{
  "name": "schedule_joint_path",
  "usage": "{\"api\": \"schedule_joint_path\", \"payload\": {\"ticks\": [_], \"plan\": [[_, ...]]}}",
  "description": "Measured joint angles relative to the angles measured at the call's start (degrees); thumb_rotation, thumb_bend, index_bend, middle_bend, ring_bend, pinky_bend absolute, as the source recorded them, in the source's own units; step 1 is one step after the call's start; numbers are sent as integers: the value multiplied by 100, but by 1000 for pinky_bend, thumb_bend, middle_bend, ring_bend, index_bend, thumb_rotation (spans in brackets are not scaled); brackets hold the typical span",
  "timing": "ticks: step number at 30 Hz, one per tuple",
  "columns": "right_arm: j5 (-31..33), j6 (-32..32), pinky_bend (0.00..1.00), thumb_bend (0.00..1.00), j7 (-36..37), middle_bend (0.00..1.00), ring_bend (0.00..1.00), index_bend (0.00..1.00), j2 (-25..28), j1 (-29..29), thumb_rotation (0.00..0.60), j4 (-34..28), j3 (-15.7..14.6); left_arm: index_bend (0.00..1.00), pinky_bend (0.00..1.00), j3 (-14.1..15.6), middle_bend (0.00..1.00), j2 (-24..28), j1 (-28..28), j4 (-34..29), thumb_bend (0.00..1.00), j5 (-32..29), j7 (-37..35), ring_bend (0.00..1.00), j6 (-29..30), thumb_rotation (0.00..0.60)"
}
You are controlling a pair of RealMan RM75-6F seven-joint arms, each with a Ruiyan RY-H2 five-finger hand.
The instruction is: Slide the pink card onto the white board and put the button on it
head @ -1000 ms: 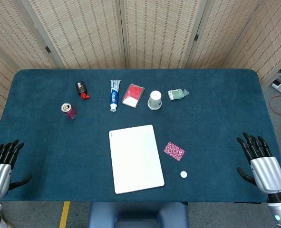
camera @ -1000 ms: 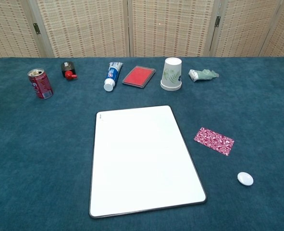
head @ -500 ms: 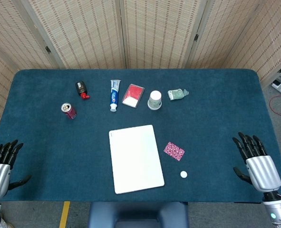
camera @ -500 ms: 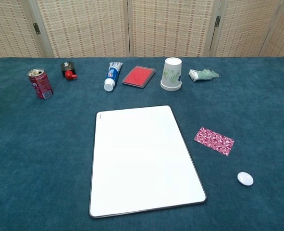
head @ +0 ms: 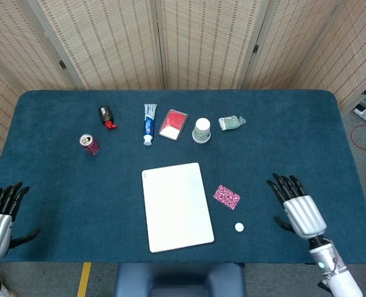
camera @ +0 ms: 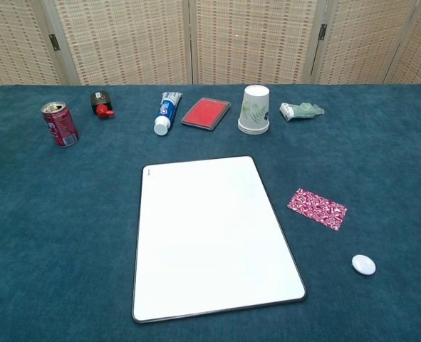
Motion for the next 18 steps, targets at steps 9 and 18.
{"api": "schedule_joint_path", "payload": {"ticks": [9, 18], "plan": [[831, -1110, 0, 270, -453, 0, 0, 0, -1006, 736, 600, 539, 269, 106, 0, 8, 74, 13, 53, 103, 140, -44, -122, 86, 35, 600], [1279, -1440, 0, 270, -893, 0, 0, 0, -1783, 1211, 600, 1165, 490, 106, 0, 15, 74, -29, 58, 221, 140, -79, -207, 86, -7, 600]]}}
